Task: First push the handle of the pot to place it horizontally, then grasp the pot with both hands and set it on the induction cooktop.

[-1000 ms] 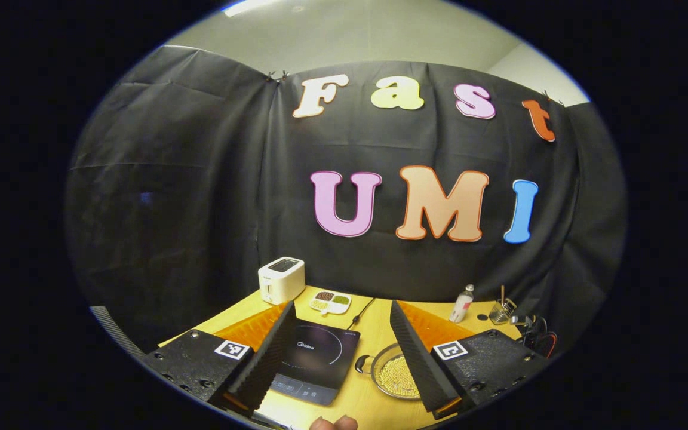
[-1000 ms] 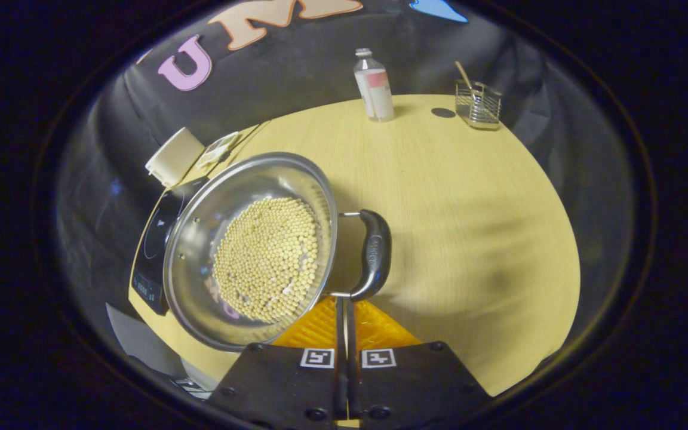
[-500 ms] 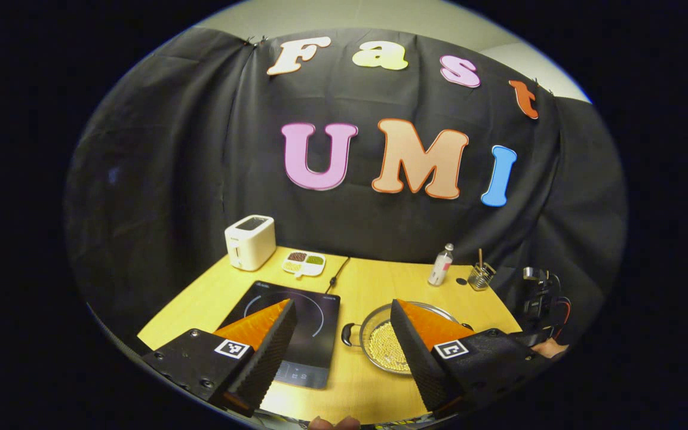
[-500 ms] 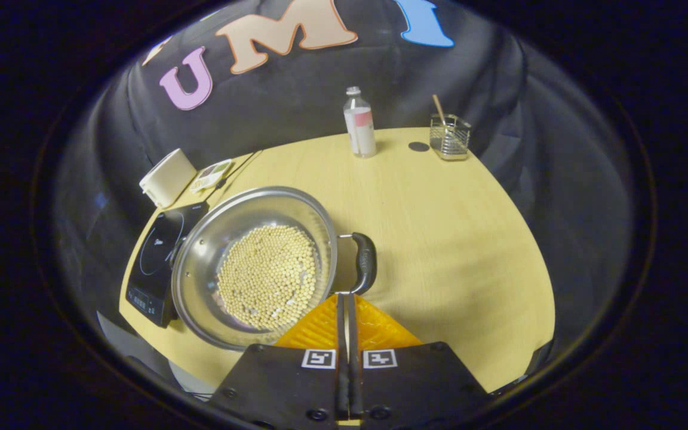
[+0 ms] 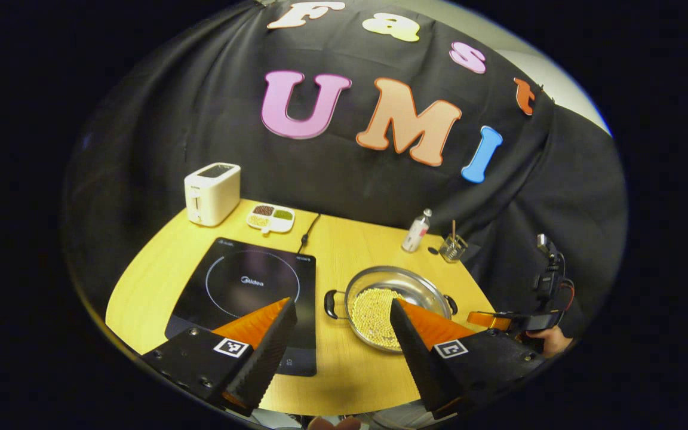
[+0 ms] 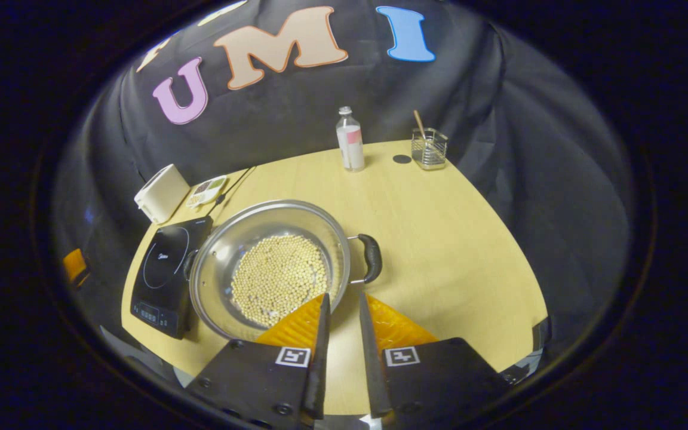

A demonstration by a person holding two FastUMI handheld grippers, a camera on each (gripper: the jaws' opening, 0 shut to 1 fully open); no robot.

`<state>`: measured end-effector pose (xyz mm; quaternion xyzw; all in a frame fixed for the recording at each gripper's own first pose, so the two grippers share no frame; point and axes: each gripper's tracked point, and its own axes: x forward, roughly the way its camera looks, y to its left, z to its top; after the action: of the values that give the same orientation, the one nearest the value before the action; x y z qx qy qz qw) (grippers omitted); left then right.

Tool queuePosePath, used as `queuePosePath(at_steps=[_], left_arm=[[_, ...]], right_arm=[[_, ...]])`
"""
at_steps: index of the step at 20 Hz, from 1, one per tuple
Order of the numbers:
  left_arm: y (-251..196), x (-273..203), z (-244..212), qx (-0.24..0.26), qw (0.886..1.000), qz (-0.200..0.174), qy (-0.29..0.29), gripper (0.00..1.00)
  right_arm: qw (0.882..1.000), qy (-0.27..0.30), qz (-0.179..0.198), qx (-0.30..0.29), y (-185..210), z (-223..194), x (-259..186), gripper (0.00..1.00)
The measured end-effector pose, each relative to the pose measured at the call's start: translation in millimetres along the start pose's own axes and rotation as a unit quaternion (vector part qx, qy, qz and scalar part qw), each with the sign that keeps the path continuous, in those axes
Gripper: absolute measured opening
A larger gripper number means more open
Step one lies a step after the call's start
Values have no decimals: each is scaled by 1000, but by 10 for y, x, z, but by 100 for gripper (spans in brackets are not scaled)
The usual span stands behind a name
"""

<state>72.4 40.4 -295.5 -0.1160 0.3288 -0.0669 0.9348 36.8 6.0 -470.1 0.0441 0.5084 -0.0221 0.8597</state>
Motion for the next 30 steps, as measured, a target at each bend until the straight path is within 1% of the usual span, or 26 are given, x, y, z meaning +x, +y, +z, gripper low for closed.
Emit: queuePosePath(at_steps=[1,2,3,4,5,7,8,9,10,14,16,17,18,19,20,21,22,23,24,26,28,30], left_arm=[[12,79,-53,-1,1000,-4,13,96],[18,157,-95,-4,1000,-5,22,97],[24,240,-152,-6,999,-8,35,97],[38,348,-214,-15,999,-9,50,96],[30,424,-257,-24,998,-10,61,97],[3,612,-316,-39,996,-15,81,96],[21,720,-349,-42,995,-10,92,96],[44,803,-391,-43,993,-6,106,96],[60,892,-415,-47,992,-3,114,96],[31,1163,-562,-58,987,3,149,96],[22,1278,-622,-53,985,4,162,96],[56,1331,-670,-48,985,11,168,96],[82,1382,-710,-46,983,17,176,96],[85,1430,-745,-50,982,20,182,96],[83,1473,-779,-56,980,22,188,96],[87,1503,-838,-60,978,27,198,96],[95,1524,-871,-61,976,31,205,96],[97,1552,-895,-59,976,33,209,96],[94,1570,-900,-57,975,33,211,96],[77,1593,-928,-51,975,32,214,96],[59,1616,-951,-50,974,32,218,96],[67,1648,-989,-51,973,34,225,95]], right_arm=[[1000,-3,-3,-1,0,40,11,32],[1000,-3,-6,-4,-22,58,49,39],[1000,1,-9,-8,-38,64,110,39],[1000,11,-11,-12,-72,43,170,36],[1000,16,-11,-10,-93,51,213,39],[1000,20,-12,-9,-153,116,387,37],[999,29,-11,-8,-186,104,466,37],[999,34,-4,-5,-181,129,547,39],[999,37,1,-2,-190,161,632,36],[998,53,19,15,-240,244,912,35],[998,58,29,25,-234,281,991,36],[997,57,35,29,-240,318,1032,36],[997,57,39,34,-228,342,1062,39],[997,59,44,37,-224,365,1082,58],[996,60,49,37,-221,367,1099,39],[996,62,48,33,-236,364,1113,38],[996,61,51,28,-242,368,1114,41],[997,59,52,24,-234,399,1124,55],[997,60,55,16,-224,410,1158,46],[998,50,46,-9,-272,447,1169,46],[997,45,45,-37,-241,458,1181,55],[997,40,41,-45,-252,513,1193,61]])
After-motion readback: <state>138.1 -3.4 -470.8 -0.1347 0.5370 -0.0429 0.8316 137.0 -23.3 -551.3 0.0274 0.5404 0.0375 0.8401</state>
